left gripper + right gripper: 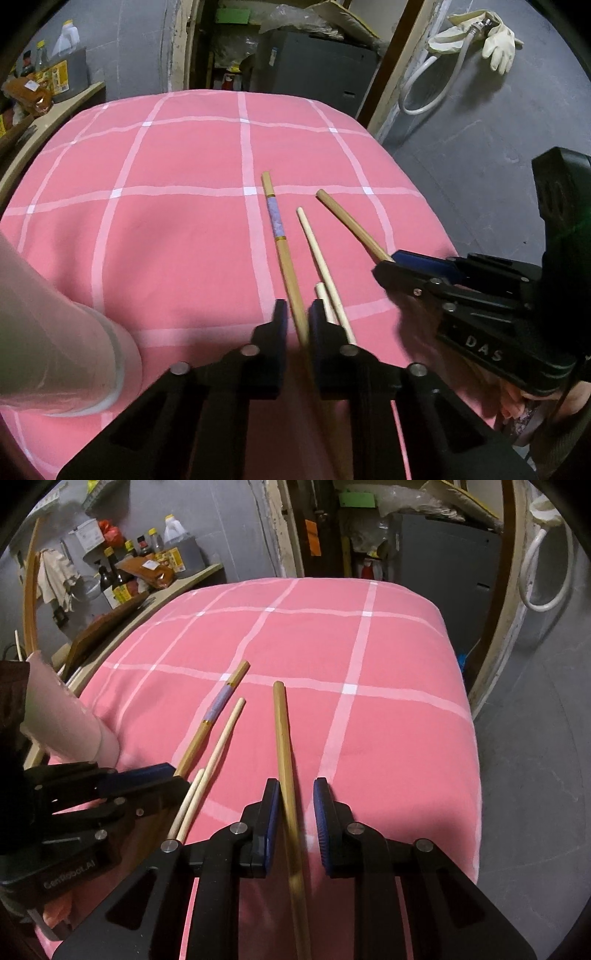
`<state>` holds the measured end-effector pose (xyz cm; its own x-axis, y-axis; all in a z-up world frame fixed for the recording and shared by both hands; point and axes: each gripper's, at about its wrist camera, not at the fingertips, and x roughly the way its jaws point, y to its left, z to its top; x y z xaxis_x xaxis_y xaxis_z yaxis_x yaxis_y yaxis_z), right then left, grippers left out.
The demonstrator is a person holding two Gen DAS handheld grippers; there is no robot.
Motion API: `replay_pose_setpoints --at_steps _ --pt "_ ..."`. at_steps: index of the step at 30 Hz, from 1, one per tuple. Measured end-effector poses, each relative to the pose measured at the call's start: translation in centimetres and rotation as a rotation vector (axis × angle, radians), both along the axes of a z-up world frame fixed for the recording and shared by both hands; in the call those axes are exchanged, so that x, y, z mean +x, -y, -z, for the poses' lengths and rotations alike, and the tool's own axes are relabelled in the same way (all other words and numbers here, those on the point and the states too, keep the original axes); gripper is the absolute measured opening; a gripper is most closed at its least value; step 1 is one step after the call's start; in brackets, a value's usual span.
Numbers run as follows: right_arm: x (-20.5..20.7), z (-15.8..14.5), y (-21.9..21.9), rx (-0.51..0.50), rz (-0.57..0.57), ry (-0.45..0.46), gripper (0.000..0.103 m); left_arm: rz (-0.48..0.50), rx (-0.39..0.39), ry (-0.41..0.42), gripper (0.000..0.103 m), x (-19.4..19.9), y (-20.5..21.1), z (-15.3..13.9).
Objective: Organize utensils
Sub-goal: 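Close left tool on the purple-banded chopstick while right tool grasps a plain chopstick, then lift both held chopsticks and lower them into the white caddy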
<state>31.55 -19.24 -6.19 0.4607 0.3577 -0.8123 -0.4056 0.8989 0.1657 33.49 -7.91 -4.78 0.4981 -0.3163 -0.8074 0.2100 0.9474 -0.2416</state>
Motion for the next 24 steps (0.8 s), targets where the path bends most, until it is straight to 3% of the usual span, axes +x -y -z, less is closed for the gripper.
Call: replay_pose_setpoints --at_steps 7,13,18,24 --pt "-1.0 -0.2 0.9 0.104 0.042 -0.022 0.005 -0.001 -0.033 -0.015 0.004 -0.6 -0.3 -0.3" --pt "-3.7 -1.4 2.0 0.177 0.089 0.057 0.005 0.004 -0.061 -0.002 0.004 -2.1 -0.6 -0.9" --pt "-6.2 -3.2 2.4 0.246 0.110 0.176 0.005 -0.009 -0.111 0.061 0.004 -4.1 -1.2 -2.2" --pt "-9.4 -5.8 1.4 0.335 0.113 0.373 0.005 -0.014 -0.143 0.231 0.004 -7.2 -1.8 -4.9"
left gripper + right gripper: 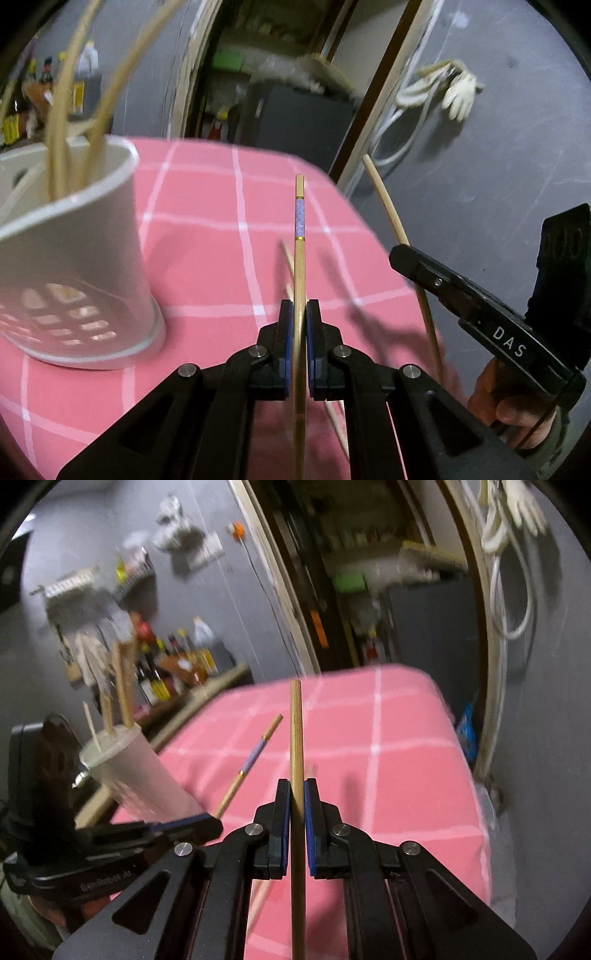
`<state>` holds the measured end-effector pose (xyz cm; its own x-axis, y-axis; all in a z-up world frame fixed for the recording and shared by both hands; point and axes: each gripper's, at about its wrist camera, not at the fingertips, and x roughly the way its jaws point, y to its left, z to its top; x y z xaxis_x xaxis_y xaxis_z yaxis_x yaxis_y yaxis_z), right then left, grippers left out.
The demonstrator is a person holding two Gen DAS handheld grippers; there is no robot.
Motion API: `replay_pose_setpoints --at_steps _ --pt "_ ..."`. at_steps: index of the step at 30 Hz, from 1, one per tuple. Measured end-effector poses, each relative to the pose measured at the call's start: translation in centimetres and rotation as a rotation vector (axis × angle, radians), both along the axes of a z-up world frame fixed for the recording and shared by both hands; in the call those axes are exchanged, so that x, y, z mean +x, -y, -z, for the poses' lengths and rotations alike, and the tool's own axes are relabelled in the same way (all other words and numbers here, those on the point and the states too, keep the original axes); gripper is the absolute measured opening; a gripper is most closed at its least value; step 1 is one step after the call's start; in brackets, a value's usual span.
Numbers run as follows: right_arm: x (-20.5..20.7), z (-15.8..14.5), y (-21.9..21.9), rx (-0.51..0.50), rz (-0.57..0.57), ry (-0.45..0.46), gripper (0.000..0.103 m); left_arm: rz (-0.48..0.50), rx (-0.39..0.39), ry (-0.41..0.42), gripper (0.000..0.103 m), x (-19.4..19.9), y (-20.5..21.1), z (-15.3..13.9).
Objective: Organize utensils
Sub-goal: 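Lift both held chopsticks and lower them into the white caddy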
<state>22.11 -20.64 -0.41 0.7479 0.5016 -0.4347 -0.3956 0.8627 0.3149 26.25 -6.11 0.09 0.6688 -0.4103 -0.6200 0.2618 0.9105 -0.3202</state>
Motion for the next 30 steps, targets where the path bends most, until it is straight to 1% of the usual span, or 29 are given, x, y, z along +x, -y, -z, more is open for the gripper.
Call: replay_pose_setpoints --at_steps 3,5,7,11,17,22,27,30 --pt "-1.4 -1.1 -0.7 0.021 0.012 0.087 0.005 -0.016 -0.018 0.094 0.004 -1.5 -0.4 -1.5" --pt "-1.8 -1.7 -1.3 0.033 0.020 0.129 0.005 -0.033 -0.037 0.169 0.004 -2.8 -0.9 -2.6" --pt "-2.5 -2.3 -1.8 0.049 0.027 0.175 0.005 -0.051 -0.039 0.228 0.004 -3.6 -1.4 -3.7" --pt "-2.9 -3.8 -2.8 0.087 0.023 0.257 0.005 -0.093 -0.051 0.329 0.004 -4.6 -2.8 -5.7" --pt "-2.3 -6.5 -6.4 0.177 -0.002 0.362 0.005 -0.159 -0.059 0.455 0.004 -5.4 -5.9 -8.3" --pt "-1.6 -8.1 -9.2 0.239 -0.036 0.422 0.005 -0.218 -0.067 0.510 0.004 -5.5 -9.9 -9.2" --pt "0.0 -9.3 -11.8 0.305 -0.050 0.431 0.005 -0.286 -0.079 0.542 0.004 -4.9 -13.9 -9.9" --pt "0.8 -9.8 -12.4 0.345 -0.052 0.449 0.005 -0.325 -0.094 0.559 0.004 -4.3 -16.4 -10.2"
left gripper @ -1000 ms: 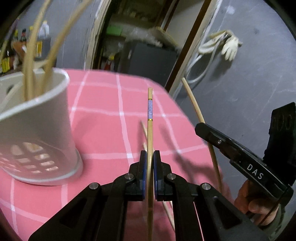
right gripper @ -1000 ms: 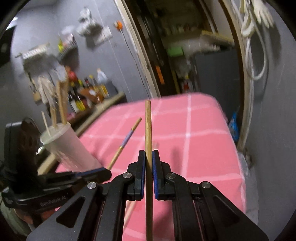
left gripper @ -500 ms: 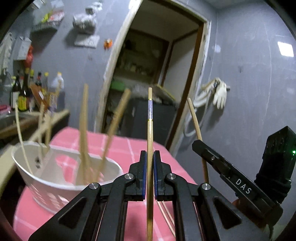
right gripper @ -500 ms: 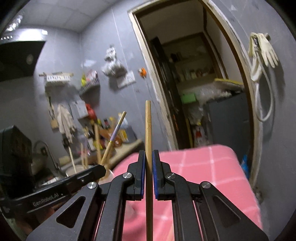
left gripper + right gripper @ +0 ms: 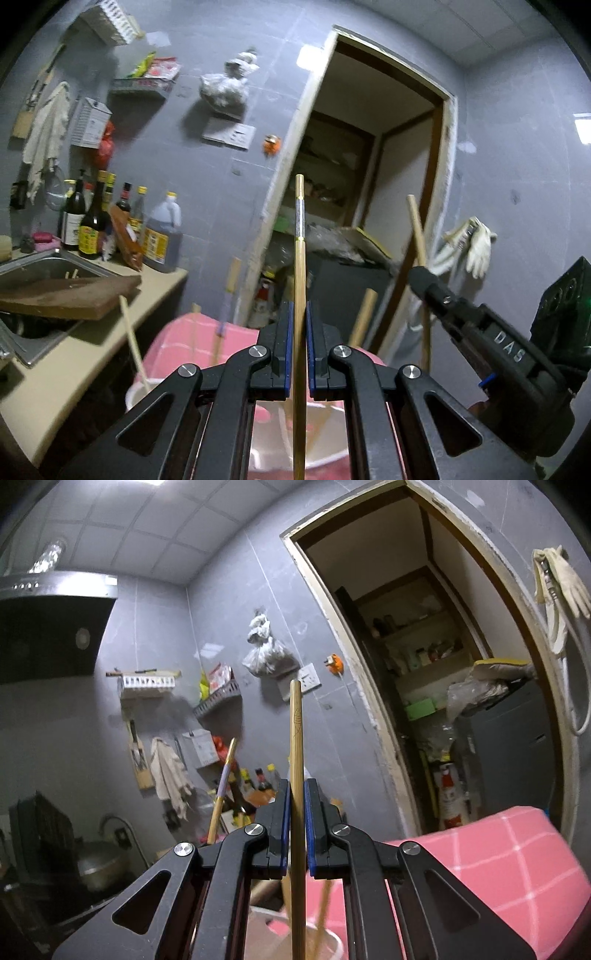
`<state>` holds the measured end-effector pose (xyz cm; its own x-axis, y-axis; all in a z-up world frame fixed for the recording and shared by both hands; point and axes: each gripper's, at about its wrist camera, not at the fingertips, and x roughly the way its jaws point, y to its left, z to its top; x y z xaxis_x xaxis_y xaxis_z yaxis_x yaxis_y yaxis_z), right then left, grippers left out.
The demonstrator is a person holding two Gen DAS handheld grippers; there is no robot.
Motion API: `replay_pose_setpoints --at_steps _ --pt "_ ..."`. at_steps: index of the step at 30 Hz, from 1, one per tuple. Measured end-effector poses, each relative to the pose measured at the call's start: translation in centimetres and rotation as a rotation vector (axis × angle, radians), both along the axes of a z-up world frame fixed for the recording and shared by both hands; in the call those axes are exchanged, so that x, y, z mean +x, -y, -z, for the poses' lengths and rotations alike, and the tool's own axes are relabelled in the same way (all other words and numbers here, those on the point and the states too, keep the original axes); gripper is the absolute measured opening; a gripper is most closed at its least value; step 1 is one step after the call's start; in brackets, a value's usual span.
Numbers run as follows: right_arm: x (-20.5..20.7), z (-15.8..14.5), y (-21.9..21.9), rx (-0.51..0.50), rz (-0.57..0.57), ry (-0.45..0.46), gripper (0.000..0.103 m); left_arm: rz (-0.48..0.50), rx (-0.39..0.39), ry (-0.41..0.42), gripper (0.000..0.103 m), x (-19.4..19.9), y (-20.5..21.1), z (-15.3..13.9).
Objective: Organize utensils
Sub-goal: 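Lift both held chopsticks and lower them into the white caddy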
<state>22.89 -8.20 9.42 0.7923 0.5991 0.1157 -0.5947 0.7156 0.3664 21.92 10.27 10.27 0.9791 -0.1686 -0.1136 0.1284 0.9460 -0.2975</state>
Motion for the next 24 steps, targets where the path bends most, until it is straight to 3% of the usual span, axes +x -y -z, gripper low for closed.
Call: replay_pose_setpoints --at_steps 12,24 --pt "0.7 1.0 -0.7 0.058 0.117 0.145 0.005 -0.167 -0.076 0.100 0.004 1.7 -5.8 -0.1" --pt "2.3 2.3 -0.6 0.082 0.147 0.127 0.005 -0.253 -0.091 0.124 0.004 2.4 -6.3 2.3"
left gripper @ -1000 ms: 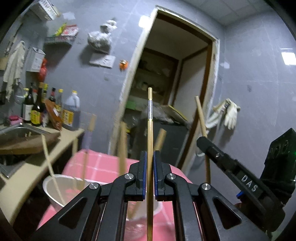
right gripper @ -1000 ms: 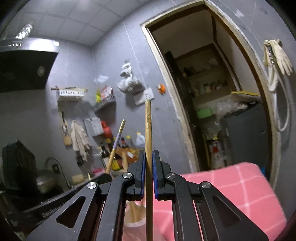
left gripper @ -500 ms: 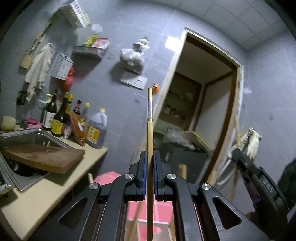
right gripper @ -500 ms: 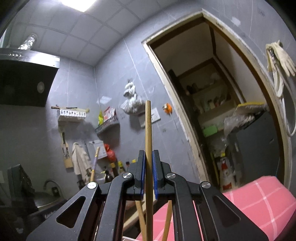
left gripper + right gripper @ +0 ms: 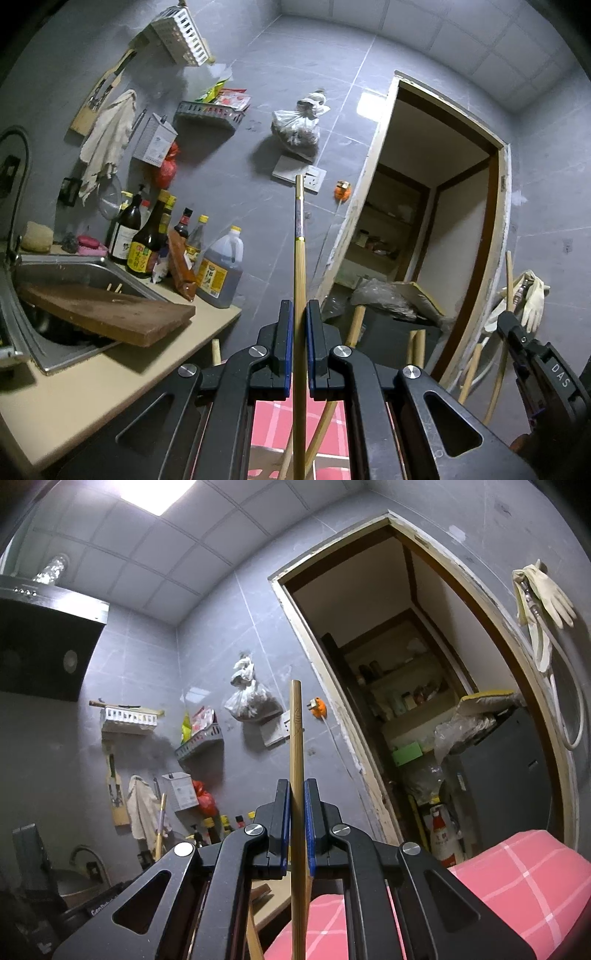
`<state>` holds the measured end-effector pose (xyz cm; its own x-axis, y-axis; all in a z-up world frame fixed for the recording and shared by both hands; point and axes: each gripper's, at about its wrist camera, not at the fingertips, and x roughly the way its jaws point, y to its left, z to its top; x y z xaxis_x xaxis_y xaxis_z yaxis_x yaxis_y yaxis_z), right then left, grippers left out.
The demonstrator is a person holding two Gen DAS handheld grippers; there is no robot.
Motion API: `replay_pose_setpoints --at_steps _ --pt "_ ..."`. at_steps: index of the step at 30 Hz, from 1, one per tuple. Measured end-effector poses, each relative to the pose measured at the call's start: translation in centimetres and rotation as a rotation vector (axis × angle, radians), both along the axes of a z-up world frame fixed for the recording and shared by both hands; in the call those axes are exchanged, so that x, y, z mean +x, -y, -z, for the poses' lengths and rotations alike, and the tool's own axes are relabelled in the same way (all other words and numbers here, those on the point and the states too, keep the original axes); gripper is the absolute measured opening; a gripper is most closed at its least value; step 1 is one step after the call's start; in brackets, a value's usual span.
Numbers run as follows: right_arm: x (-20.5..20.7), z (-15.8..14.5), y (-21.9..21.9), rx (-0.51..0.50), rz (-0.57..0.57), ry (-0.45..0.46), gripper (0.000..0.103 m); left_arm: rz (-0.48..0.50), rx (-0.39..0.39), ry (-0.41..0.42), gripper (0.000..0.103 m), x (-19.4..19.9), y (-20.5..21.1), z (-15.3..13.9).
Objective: Organize utensils
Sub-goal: 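Lift both held chopsticks and lower them into the white caddy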
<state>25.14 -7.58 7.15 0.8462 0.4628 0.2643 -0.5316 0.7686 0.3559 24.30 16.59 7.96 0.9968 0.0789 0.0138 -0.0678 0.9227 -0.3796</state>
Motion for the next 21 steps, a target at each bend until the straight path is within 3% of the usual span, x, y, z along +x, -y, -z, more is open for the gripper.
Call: replay_pose_setpoints --at_steps 8,21 --pt "0.0 0.5 -0.3 -0.004 0.011 -0.001 0.005 -0.015 -0.012 0.013 0.004 -0.4 0.3 0.7" --pt "-0.6 1.9 -1.0 -0.034 0.039 -0.028 0.006 0.006 0.057 -0.023 0.004 -0.7 2.2 1.9"
